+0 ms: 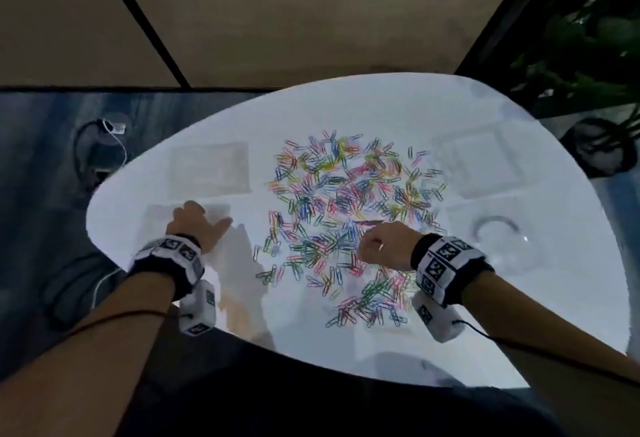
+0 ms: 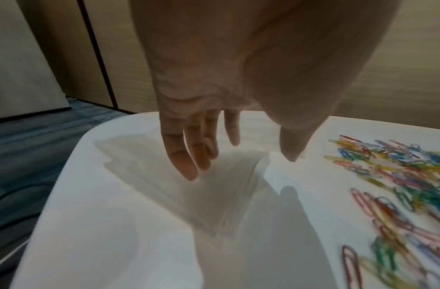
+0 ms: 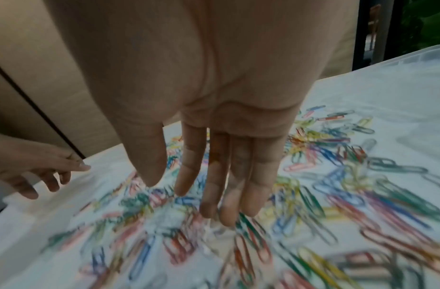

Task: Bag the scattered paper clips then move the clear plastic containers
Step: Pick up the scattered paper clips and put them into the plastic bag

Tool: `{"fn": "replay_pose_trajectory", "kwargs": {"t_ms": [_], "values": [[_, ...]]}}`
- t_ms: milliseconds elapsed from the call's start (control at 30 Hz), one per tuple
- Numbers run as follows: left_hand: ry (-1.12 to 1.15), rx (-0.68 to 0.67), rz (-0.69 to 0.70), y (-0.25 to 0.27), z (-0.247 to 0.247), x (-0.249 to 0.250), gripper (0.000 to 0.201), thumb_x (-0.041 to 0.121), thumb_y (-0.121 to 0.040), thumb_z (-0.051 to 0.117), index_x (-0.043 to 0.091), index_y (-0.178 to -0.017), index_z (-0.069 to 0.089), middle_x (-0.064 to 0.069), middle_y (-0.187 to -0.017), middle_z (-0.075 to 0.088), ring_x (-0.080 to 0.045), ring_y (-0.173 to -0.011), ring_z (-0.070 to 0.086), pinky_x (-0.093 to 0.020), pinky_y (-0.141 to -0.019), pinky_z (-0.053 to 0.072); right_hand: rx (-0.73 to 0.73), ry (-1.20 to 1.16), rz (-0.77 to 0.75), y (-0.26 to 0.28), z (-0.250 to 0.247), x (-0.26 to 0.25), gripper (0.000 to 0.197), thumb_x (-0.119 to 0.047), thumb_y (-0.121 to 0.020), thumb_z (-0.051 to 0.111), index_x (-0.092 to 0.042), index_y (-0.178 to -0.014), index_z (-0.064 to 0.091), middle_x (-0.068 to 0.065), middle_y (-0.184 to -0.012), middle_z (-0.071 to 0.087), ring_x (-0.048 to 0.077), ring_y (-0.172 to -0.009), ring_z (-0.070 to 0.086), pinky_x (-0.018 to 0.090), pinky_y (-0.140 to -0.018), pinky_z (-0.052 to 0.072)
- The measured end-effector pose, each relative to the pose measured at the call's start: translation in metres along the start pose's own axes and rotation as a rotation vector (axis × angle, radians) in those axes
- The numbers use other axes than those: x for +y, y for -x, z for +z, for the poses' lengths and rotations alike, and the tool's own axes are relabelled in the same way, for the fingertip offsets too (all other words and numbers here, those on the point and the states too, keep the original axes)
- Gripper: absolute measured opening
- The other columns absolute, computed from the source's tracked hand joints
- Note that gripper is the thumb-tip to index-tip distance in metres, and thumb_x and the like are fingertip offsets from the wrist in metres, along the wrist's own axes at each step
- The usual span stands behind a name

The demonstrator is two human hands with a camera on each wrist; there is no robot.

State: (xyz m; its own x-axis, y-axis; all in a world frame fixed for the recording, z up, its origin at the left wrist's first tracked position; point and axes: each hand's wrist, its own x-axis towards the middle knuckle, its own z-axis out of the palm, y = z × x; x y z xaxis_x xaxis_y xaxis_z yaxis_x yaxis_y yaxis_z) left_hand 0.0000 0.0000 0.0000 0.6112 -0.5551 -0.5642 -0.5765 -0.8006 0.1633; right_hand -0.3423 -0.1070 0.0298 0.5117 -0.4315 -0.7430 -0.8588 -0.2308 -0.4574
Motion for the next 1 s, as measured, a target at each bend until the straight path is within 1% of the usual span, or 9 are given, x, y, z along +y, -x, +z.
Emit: {"fn": "replay_pose_trajectory", "kwargs": {"t_ms": [100, 200, 300, 433, 533, 633, 733, 900, 1000], "values": [[0.003, 0.044, 0.033, 0.0, 0.023, -0.014, 0.061, 0.052, -0.09, 0.064, 0.007, -0.128, 0.051, -0.023, -0.131, 0.056, -0.042, -0.118, 0.057, -0.045, -0.098, 0.048, 0.081, 0.124, -0.026, 0.002, 0.024, 0.017, 0.017, -0.039, -0.092, 0.061, -0.023, -0.093, 0.069, -0.009, -0.085, 0.06, 0.017, -0.085, 0.059, 0.031, -0.078, 0.051], [0.004, 0.206, 0.153, 0.013, 0.042, -0.027, 0.034, 0.041, -0.098, 0.053, 0.008, -0.107, 0.061, -0.021, -0.114, 0.065, -0.041, -0.105, 0.06, -0.044, -0.091, 0.048, 0.276, 0.18, 0.002, 0.02, 0.044, 0.03, 0.032, -0.042, -0.085, 0.069, -0.02, -0.108, 0.063, -0.003, -0.095, 0.06, 0.021, -0.091, 0.06, 0.032, -0.08, 0.05], [-0.01, 0.239, 0.216, 0.049, 0.037, -0.038, 0.032, 0.027, -0.1, 0.053, 0.001, -0.104, 0.071, -0.023, -0.112, 0.07, -0.043, -0.104, 0.064, -0.046, -0.091, 0.053, 0.491, 0.113, 0.099, 0.048, 0.07, 0.046, 0.086, -0.044, -0.069, 0.083, -0.019, -0.137, 0.037, 0.009, -0.117, 0.057, 0.026, -0.097, 0.06, 0.035, -0.076, 0.051], [0.185, 0.303, 0.277, 0.11, 0.001, -0.03, 0.024, 0.022, -0.094, 0.063, 0.004, -0.104, 0.077, -0.023, -0.112, 0.072, -0.042, -0.111, 0.063, -0.041, -0.102, 0.048, 0.343, -0.132, 0.331, 0.082, 0.109, 0.056, 0.136, -0.039, -0.055, 0.093, -0.023, -0.153, 0.0, 0.022, -0.146, 0.04, 0.035, -0.083, 0.071, 0.045, -0.064, 0.062], [0.326, 0.409, 0.395, 0.134, -0.016, -0.021, 0.018, 0.018, -0.09, 0.064, 0.013, -0.102, 0.077, -0.016, -0.102, 0.075, -0.035, -0.103, 0.067, -0.035, -0.1, 0.048, 0.421, -0.049, 0.339, 0.069, 0.12, 0.049, 0.148, -0.055, -0.037, 0.092, -0.02, -0.153, 0.007, 0.021, -0.15, 0.032, 0.04, -0.118, 0.055, 0.05, -0.087, 0.056], [0.348, 0.438, 0.491, 0.145, -0.015, -0.017, 0.018, 0.013, -0.086, 0.068, 0.018, -0.101, 0.076, -0.006, -0.085, 0.071, -0.025, -0.083, 0.065, -0.031, -0.091, 0.054, 0.465, 0.016, 0.306, 0.045, 0.127, 0.034, 0.135, -0.061, -0.047, 0.088, -0.014, -0.152, 0.017, 0.021, -0.151, 0.025, 0.04, -0.133, 0.041, 0.048, -0.104, 0.044], [0.301, 0.422, 0.562, 0.149, -0.012, -0.008, 0.015, 0.017, -0.085, 0.072, 0.021, -0.098, 0.076, -0.001, -0.079, 0.07, -0.021, -0.082, 0.062, -0.025, -0.085, 0.048, 0.499, 0.085, 0.282, 0.031, 0.137, 0.023, 0.101, -0.054, -0.066, 0.081, -0.018, -0.147, 0.031, 0.016, -0.148, 0.022, 0.038, -0.125, 0.048, 0.042, -0.1, 0.048], [0.263, 0.424, 0.573, 0.151, -0.016, 0.004, 0.01, 0.02, -0.083, 0.074, 0.023, -0.093, 0.075, 0.001, -0.076, 0.071, -0.027, -0.091, 0.064, -0.03, -0.087, 0.051, 0.6, 0.238, 0.165, 0.021, 0.127, 0.018, 0.028, -0.01, -0.086, 0.064, -0.009, -0.114, 0.064, 0.014, -0.121, 0.053, 0.032, -0.099, 0.062, 0.037, -0.086, 0.055], [0.252, 0.414, 0.566, 0.161, -0.013, 0.006, 0.009, 0.02, -0.083, 0.076, 0.024, -0.091, 0.075, 0.002, -0.073, 0.069, -0.031, -0.083, 0.065, -0.041, -0.082, 0.059, 0.56, 0.355, 0.195, 0.021, 0.112, 0.018, 0.022, -0.002, -0.088, 0.055, -0.005, -0.101, 0.073, 0.013, -0.103, 0.07, 0.028, -0.094, 0.068, 0.035, -0.081, 0.059]]}}
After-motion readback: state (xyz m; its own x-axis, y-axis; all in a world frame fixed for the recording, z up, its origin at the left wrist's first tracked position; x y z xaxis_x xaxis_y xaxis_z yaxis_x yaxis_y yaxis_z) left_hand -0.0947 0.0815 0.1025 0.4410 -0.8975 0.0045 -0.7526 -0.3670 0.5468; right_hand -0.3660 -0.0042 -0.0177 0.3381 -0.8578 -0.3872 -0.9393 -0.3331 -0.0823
